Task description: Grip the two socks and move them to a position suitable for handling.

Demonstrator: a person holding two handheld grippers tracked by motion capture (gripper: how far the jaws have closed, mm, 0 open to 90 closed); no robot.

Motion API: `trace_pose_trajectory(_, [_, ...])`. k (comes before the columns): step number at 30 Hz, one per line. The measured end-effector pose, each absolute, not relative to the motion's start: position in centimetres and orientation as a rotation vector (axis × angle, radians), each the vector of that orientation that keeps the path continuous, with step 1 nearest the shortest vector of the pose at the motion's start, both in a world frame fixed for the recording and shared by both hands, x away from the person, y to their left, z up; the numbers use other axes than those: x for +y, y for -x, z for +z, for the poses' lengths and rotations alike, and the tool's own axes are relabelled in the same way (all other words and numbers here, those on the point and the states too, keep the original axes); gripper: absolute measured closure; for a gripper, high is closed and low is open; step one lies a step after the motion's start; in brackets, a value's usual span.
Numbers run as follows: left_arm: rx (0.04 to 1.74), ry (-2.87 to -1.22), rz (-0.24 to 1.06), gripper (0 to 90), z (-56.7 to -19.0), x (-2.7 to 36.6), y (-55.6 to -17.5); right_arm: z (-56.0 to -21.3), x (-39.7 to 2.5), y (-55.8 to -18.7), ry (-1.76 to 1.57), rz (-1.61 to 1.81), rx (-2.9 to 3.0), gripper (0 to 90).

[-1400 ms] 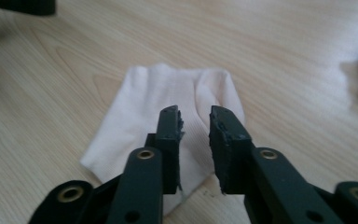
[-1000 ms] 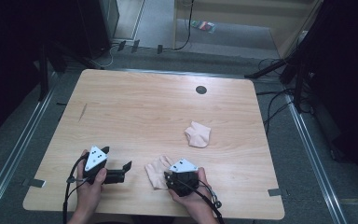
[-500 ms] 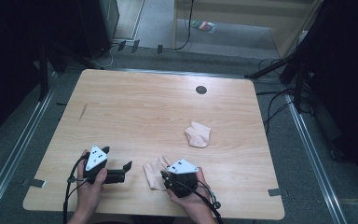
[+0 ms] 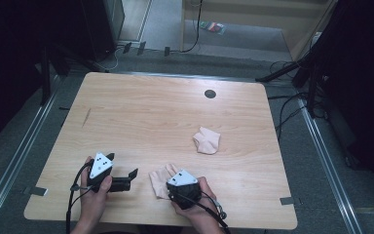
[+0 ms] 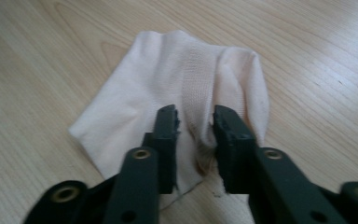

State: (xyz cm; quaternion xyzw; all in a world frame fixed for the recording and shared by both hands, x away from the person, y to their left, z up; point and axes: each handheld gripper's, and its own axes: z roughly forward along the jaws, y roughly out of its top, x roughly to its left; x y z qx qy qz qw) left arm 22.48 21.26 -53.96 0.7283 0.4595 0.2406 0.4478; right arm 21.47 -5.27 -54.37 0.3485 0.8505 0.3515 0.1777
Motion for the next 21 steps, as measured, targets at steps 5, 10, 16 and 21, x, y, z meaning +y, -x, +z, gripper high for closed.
trace_pose_trajectory(5, [1.137, -1.804, 0.595, 0.0, -54.0, 21.3, -22.5, -54.2, -5.0, -21.1, -0.960, 0.982, 2.374, 86.7])
trace_pose_trajectory(10, [1.134, -1.804, 0.586, 0.0, -54.0, 21.2, -22.5, -53.1, -5.3, -21.1, -1.010, 1.106, 2.363, 87.5])
trace_pose_trajectory(16, [1.105, -1.807, 0.549, 0.0, -54.1, 20.3, -22.0, -49.6, -5.6, -22.0, -1.083, 1.265, 2.316, 87.7])
trace_pose_trajectory(21, [1.030, -1.838, 0.458, 0.0, -54.4, 18.5, -21.6, -47.6, -5.3, -22.5, -1.097, 1.301, 2.280, 87.8])
